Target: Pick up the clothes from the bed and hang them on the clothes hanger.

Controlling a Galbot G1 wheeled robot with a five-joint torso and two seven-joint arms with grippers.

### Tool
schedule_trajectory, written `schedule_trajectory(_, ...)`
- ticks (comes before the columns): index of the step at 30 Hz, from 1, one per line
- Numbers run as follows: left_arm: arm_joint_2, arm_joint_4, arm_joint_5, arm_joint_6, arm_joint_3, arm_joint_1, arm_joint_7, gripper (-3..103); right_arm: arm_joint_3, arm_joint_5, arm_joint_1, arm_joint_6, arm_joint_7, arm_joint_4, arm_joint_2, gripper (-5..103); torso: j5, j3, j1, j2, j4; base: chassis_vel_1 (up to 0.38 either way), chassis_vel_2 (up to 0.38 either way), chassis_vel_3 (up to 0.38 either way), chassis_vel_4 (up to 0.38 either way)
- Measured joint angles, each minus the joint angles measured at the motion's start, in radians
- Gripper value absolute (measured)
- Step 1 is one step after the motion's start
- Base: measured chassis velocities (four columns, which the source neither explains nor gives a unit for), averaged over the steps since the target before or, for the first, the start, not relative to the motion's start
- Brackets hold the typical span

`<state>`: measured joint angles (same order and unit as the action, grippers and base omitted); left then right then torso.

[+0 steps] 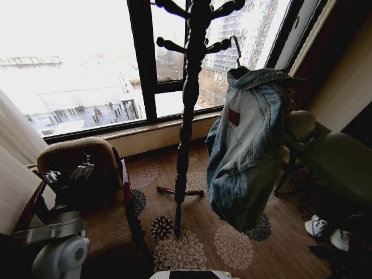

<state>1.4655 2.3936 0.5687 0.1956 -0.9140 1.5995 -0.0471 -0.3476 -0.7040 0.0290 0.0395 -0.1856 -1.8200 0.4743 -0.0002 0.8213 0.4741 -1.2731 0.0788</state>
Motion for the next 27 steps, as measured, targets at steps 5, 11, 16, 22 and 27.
schedule_trajectory(5, -0.002, -0.004, 0.003, 0.001, -0.001, -0.003, 0.000, 100, -0.027, 0.000, 0.030, 0.006, -0.002, 0.003, 0.010, 21, 0.0000, 0.000, 0.000, 0.000, 0.0000, 0.000, 0.000, 0.000, 0.000)
schedule_trajectory(11, -0.004, -0.010, 0.005, 0.002, -0.001, -0.007, -0.001, 100, -0.046, -0.001, 0.048, 0.012, -0.005, 0.002, 0.017, 21, 0.0001, 0.000, 0.000, 0.000, 0.0002, 0.000, 0.000, 0.000, 0.000)
schedule_trajectory(16, -0.005, -0.012, 0.006, 0.002, -0.001, -0.010, -0.001, 100, -0.064, -0.001, 0.071, 0.015, -0.007, 0.001, 0.027, 21, 0.0001, 0.000, 0.000, 0.000, 0.0002, 0.000, 0.000, 0.000, 0.000)
schedule_trajectory(22, -0.005, -0.014, 0.008, 0.003, -0.003, -0.010, -0.001, 100, -0.070, 0.000, 0.075, 0.021, -0.011, -0.008, 0.036, 21, 0.0002, 0.000, 0.000, 0.000, 0.0000, 0.000, 0.000, 0.000, 0.000)
schedule_trajectory(27, -0.004, -0.018, 0.008, 0.005, -0.002, -0.010, -0.003, 100, -0.070, 0.005, 0.063, 0.023, -0.016, -0.010, 0.037, 21, 0.0001, 0.000, 0.000, 0.000, 0.0000, 0.000, 0.000, 0.000, 0.000)
